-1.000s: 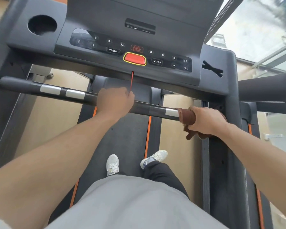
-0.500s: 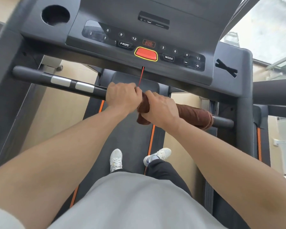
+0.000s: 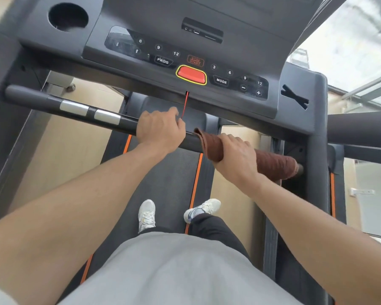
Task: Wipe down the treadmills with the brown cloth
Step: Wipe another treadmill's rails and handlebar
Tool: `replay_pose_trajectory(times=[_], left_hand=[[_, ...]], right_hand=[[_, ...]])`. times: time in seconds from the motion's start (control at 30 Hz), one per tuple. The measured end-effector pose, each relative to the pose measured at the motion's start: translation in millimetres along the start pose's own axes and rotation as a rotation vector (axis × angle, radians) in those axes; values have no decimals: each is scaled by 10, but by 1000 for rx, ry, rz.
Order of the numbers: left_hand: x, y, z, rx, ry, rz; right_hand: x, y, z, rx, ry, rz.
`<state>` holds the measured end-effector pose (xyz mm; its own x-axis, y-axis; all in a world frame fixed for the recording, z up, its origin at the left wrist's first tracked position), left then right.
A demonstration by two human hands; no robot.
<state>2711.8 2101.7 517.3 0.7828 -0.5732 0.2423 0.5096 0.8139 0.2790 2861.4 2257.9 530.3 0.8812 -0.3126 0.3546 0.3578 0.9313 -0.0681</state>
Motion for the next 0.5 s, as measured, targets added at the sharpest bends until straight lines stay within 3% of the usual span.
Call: replay_pose_trajectory(times=[0.13,0.23,0.37,0.5], left_hand=[[35,7,53,52,16,11],[42,-5,63,66,18,2],[44,5,59,54,32,4],[46,-2,65,76,48,3]], right_hand=[[-105,-646,-184,-33,201,-7],[-81,-685,-212,16,238,50],[-153,-389,-42,97,110,114],[-233,-207,148,-31,-183,96]])
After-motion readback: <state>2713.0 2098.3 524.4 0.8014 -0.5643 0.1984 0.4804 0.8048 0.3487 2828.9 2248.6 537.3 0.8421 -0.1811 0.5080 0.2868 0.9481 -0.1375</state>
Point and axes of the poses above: each hand's wrist, its own x-axis away from the middle knuckle, its own z-axis out of the back of the hand, y = z × x, the point moved 2 cm from there along -x, towards the middle knuckle, and after that the axes turned 12 degrees about -y, right-handed, at the moved point
